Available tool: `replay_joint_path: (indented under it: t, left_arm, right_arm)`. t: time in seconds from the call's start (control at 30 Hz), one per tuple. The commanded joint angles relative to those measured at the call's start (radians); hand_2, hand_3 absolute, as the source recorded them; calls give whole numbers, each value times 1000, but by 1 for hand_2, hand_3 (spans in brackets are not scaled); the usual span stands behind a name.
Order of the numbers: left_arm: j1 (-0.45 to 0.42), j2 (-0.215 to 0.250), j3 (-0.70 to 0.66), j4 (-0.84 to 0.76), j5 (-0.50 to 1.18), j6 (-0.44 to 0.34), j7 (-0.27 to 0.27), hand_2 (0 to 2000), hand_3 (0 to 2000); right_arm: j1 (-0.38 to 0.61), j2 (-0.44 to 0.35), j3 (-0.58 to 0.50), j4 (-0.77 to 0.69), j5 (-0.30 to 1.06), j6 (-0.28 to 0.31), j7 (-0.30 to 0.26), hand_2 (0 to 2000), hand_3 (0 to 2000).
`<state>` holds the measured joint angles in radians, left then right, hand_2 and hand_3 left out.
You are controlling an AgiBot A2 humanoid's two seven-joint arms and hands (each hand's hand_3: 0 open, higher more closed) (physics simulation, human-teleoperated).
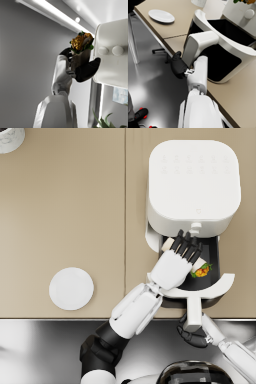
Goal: Pick up the chicken rolls and place it into the air fryer
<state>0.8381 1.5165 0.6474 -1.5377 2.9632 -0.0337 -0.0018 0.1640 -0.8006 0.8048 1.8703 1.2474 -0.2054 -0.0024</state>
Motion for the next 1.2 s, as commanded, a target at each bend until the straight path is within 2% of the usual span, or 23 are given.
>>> replay_joint_path:
  t: [0.03, 0.1, 0.17, 0.2, 0.23, 0.3, 0.33, 0.37, 0.4, 0.43, 0.53, 0.7, 0.9, 1.2]
  left_arm:
    - [-13, -8, -34, -24, 0, 6, 0, 0, 693]
    - [-45, -28, -51, -70, 0, 14, 1, 0, 40]
    - [-95, -63, -100, -143, 1, 23, 1, 0, 0]
    - [-117, -78, -128, -172, 1, 26, 2, 0, 0]
    - [-137, -100, -162, -210, 1, 28, 2, 0, 0]
    - [-185, -134, -252, -276, 1, 30, 2, 0, 0]
    - [-207, -146, -306, -303, 1, 31, 2, 0, 0]
    - [-238, -160, -371, -329, 1, 32, 2, 0, 0]
    - [-270, -170, -439, -344, 0, 32, 2, 0, 0]
    - [-288, -171, -486, -356, 0, 32, 2, 0, 0]
    - [-353, -181, -572, -395, 0, 33, 2, 0, 0]
    - [-430, -186, -668, -449, 0, 33, 2, 0, 0]
    - [-460, -183, -782, -443, 0, 33, 2, 0, 0]
    - [-469, -195, -904, -420, 0, 33, 2, 0, 0]
  right_arm:
    - [5, -339, 67, 41, 0, 0, 0, 2000, 2000]
    - [8, -344, 67, 36, 0, -1, 0, 2000, 2000]
    - [17, -350, 66, 31, 0, 5, -1, 2000, 2000]
    - [15, -1, 1, -13, 0, 28, 0, 2000, 2000]
    - [23, -356, 66, 22, 0, 41, 1, 2000, 2000]
    - [27, -361, 66, 17, 1, 53, 2, 2000, 2000]
    - [28, 1, 2, -23, 1, 54, 2, 2000, 2000]
    - [34, -361, 66, 20, 1, 55, 2, 2000, 2000]
    - [32, 1, 4, -26, 1, 56, 2, 2000, 2000]
    - [38, -356, 66, 19, 1, 55, 2, 2000, 2000]
    - [78, -345, 66, 6, 1, 58, 1, 2000, 2000]
    - [217, -329, 58, -92, 1, 87, -2, 2000, 2000]
    - [329, -348, 62, -193, 1, 152, 0, 2000, 2000]
    - [481, -408, 64, -400, 3, 202, 3, 2000, 2000]
